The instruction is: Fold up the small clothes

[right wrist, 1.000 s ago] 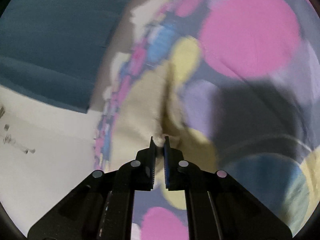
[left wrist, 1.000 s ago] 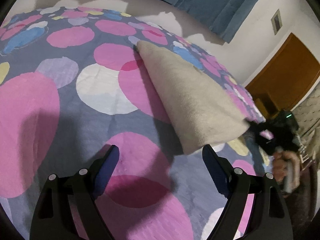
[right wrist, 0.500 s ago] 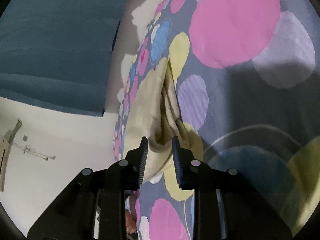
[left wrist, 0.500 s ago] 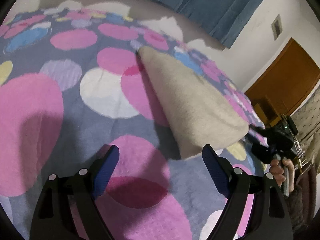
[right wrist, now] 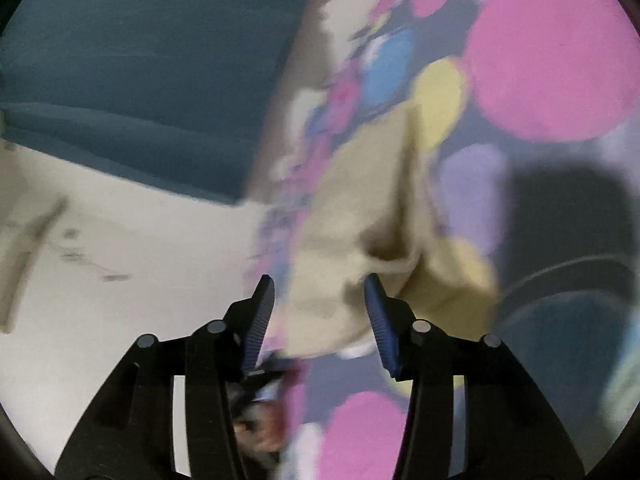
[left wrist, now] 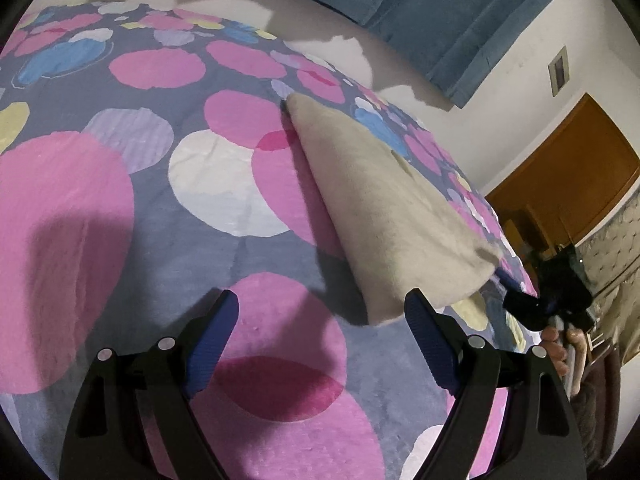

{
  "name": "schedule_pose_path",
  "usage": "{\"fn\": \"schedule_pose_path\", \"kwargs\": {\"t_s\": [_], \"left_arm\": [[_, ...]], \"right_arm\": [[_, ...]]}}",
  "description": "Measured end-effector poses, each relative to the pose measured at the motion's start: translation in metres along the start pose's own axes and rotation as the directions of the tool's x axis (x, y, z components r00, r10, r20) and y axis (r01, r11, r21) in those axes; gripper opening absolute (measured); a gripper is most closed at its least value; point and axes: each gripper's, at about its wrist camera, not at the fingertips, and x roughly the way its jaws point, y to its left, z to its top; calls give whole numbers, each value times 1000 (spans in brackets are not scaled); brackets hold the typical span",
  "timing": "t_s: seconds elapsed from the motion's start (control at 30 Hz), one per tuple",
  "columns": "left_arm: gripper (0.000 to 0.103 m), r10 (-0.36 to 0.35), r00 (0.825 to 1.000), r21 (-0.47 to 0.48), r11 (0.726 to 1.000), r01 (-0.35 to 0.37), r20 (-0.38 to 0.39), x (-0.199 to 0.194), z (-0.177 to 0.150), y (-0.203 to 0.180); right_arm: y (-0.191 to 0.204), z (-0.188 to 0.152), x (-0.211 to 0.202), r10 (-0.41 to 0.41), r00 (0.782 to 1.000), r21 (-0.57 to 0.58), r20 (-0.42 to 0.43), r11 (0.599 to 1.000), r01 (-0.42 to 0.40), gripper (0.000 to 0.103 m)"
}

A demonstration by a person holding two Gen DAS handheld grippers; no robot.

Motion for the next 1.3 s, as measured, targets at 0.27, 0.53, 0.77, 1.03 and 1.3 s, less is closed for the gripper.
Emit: {"fn": "schedule_pose_path", "kwargs": {"t_s": [0.27, 0.53, 0.77, 1.03, 1.3], "left_arm": [[84, 43, 999, -8, 999, -42, 30, 1, 12, -14], [84, 76, 996, -55, 995, -78, -42, 32, 19, -13], [84, 70, 998, -12, 997, -70, -8, 32, 12, -13], [85, 68, 998, 10, 998, -68, -10, 35, 12, -13], [86, 92, 996, 35, 995, -91, -21, 38, 12, -18]], "right_arm": [[-15, -7, 16, -198, 979, -48, -52, 979, 196, 9], [-8, 3, -1, -181, 982, -50, -44, 983, 179, 13], [5, 47, 20, -91, 994, -55, -64, 995, 87, 37], [11, 86, 104, -194, 973, -125, -128, 976, 178, 32], [0, 103, 129, -289, 952, -159, -98, 949, 272, 5]]}}
